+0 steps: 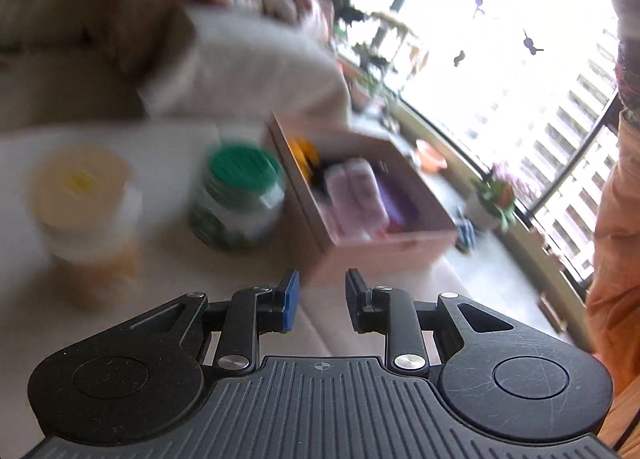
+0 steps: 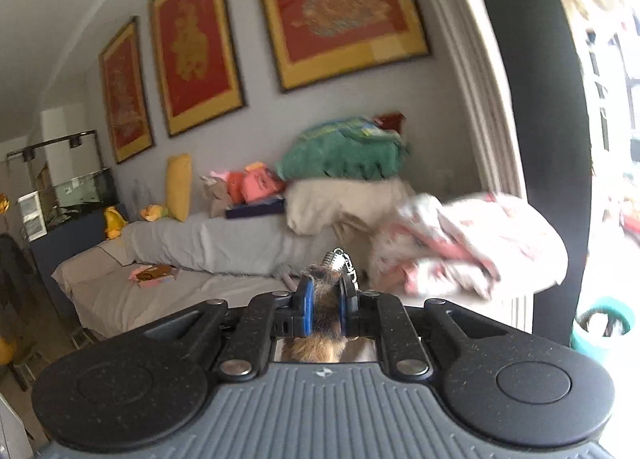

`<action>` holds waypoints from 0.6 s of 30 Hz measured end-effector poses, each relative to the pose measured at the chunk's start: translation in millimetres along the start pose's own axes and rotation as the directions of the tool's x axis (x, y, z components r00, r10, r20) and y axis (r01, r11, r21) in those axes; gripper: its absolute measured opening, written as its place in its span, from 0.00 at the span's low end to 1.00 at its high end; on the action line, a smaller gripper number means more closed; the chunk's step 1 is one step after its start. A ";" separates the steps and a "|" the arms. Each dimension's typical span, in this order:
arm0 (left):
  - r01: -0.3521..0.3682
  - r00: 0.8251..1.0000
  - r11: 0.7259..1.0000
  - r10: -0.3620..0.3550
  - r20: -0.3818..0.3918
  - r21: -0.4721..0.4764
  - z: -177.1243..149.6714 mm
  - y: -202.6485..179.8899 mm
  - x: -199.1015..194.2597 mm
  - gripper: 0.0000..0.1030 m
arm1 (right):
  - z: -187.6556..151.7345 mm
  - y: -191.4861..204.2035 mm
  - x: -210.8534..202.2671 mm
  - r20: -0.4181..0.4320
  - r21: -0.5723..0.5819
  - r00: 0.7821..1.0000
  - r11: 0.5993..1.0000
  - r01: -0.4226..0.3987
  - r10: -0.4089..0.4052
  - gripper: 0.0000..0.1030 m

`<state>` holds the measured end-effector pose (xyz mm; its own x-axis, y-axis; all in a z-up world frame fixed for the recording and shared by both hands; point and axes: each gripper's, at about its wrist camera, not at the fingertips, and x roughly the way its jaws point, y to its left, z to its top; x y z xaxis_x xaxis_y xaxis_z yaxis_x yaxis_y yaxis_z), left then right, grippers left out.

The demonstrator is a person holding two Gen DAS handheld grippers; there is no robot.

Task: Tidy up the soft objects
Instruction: 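Lift the furry keychain by its ring with the right tool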

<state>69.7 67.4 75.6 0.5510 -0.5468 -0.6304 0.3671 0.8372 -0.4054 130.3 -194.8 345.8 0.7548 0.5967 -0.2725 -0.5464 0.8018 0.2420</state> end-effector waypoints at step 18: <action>-0.184 0.981 0.977 0.190 -0.048 0.106 11.5 -20.1 38.2 0.27 | -120.5 -93.6 61.2 -0.286 0.148 0.953 0.979 0.141 -0.094 0.12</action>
<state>92.0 29.6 67.2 0.5742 -0.3765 -0.7270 0.3366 0.9180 -0.2095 183.9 -229.2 194.3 0.6671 0.5033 -0.5493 -0.3746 0.8639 0.3366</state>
